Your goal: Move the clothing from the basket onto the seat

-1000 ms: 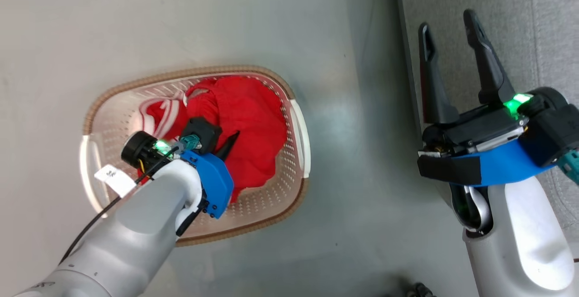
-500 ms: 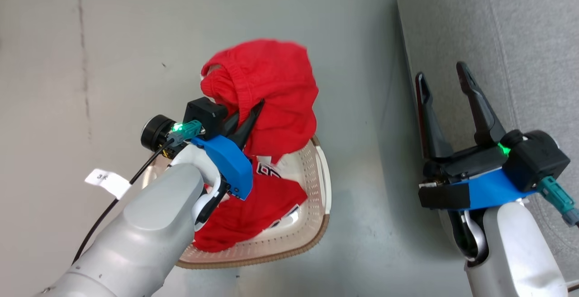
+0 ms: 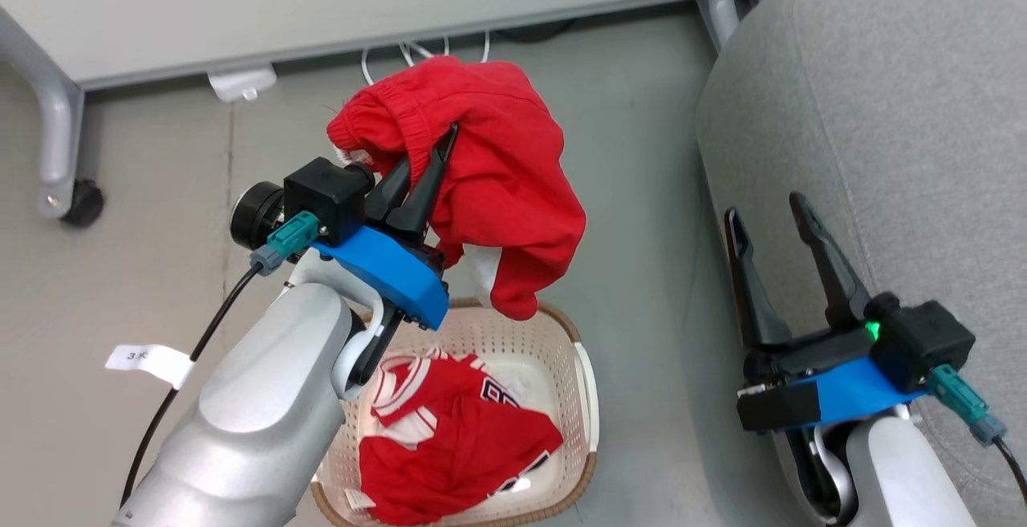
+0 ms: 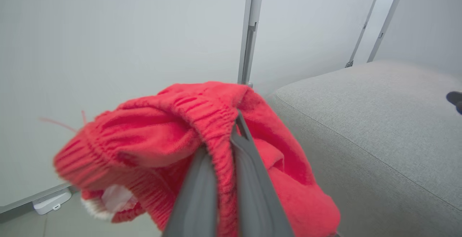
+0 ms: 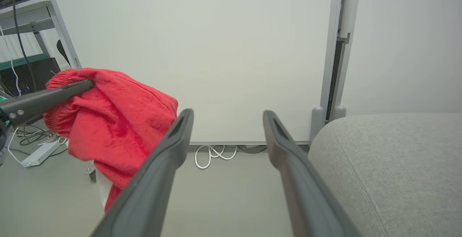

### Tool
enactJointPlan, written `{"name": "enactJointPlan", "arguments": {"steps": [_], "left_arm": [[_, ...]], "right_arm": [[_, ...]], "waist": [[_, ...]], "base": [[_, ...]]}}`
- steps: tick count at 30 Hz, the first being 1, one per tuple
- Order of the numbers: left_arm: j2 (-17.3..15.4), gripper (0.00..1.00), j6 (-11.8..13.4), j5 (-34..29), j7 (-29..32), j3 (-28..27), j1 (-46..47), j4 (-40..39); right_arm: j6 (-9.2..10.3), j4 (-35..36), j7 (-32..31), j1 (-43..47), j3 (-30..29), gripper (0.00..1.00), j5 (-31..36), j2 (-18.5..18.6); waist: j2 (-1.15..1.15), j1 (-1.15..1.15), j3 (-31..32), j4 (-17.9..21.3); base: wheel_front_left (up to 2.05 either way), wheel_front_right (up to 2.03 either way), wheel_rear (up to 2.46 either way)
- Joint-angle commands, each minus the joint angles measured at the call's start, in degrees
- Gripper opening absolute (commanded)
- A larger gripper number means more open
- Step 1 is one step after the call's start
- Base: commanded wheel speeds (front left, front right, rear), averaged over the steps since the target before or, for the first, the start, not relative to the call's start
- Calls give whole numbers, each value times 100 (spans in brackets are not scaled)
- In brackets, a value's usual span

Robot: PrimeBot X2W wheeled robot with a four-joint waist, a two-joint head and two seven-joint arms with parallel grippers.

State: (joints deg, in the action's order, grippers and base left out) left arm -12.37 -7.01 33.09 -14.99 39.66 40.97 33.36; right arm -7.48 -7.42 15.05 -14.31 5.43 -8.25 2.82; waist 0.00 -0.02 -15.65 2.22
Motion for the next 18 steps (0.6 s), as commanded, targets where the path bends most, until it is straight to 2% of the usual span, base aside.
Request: {"name": "enactJointPlan", "arguments": {"steps": [1,8,18], "left_arm": [[25,0,22,-73,-28,-96,-61,-82],[158,0,-20,-386,-28,-262,11,-374],[230,0,-49,-508,-28,-229,33,-581]], "right_arm": [[-3,-23,20,134,-4,100,-45,12],[-3,-59,19,457,-102,100,-79,12],[-3,-30,19,615,-66,100,-137,12]], "waist": [[0,2,268,-33],[0,2,657,-135],[0,2,936,-207]], "base": [[0,0,0],[0,0,0],[0,0,0]]}}
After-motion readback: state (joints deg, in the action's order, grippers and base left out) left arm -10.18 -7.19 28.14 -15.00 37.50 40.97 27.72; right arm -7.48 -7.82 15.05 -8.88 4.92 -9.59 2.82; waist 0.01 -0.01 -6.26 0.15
